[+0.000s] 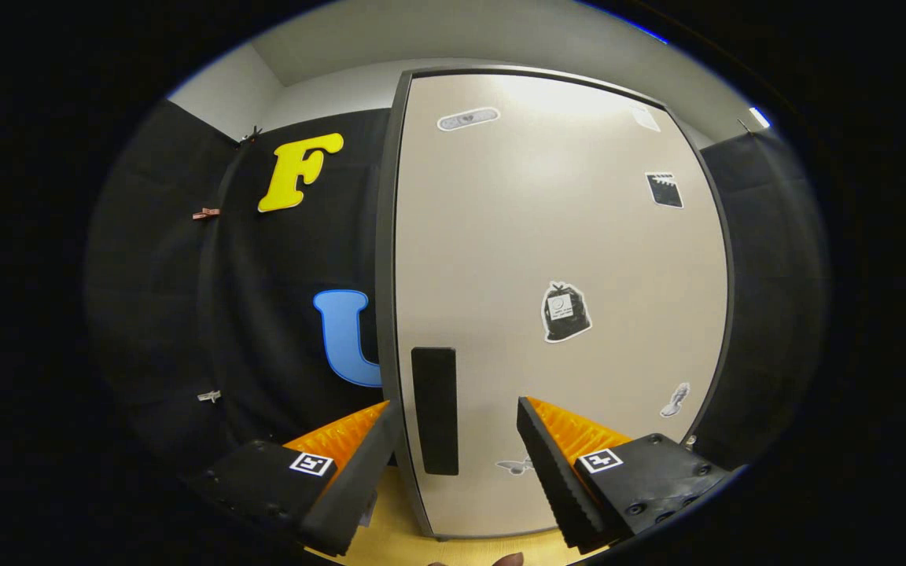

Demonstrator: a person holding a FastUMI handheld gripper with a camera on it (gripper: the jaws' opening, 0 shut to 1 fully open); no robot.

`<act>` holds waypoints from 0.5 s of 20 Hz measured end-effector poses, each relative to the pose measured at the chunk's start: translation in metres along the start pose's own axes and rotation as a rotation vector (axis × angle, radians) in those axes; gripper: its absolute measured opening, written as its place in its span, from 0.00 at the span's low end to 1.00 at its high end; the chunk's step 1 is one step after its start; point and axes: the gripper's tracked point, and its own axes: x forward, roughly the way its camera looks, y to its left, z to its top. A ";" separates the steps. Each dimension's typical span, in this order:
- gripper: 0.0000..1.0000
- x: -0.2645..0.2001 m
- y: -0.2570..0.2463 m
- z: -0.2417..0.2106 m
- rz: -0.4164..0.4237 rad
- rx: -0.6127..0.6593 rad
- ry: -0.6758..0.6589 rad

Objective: Open the shoe cabinet door, grab the shoes and put them into the shoe cabinet, then close the shoe cabinet door.

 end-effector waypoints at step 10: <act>0.47 0.038 0.010 -0.029 -0.060 0.036 0.036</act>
